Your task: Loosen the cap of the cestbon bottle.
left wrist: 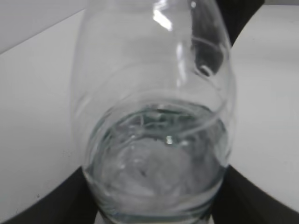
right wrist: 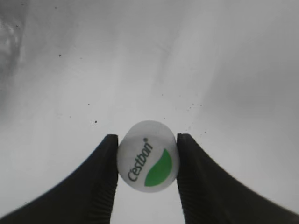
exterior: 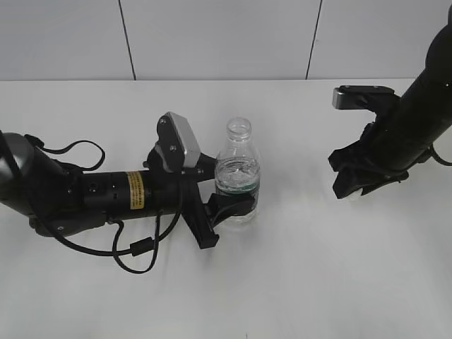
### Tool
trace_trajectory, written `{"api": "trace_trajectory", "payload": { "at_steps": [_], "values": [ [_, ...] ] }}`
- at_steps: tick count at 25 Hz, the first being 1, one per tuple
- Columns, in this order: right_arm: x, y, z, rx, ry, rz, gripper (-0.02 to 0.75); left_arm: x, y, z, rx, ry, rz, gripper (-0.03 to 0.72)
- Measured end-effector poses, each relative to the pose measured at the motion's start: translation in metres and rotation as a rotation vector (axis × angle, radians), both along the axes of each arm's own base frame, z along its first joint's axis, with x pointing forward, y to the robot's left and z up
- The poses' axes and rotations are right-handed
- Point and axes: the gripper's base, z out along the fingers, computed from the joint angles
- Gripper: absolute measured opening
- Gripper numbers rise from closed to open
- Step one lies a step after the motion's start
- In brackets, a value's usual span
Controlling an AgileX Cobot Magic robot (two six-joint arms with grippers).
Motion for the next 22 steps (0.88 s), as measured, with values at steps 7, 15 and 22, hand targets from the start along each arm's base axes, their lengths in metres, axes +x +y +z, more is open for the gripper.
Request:
{"api": "trace_trajectory", "payload": {
  "at_steps": [7, 15, 22],
  "values": [
    [0.003, 0.000, -0.027, -0.019, 0.050, 0.021, 0.293, -0.001, -0.002, 0.004, -0.045, -0.014, -0.011, 0.412],
    [0.010, 0.001, -0.030, -0.021, -0.019, 0.020, 0.293, -0.001, -0.002, 0.004, -0.048, -0.014, -0.012, 0.412],
    [0.011, 0.003, -0.029, 0.004, -0.038, 0.052, 0.293, 0.000, -0.001, 0.002, -0.021, -0.006, -0.004, 0.412]
  ]
}}
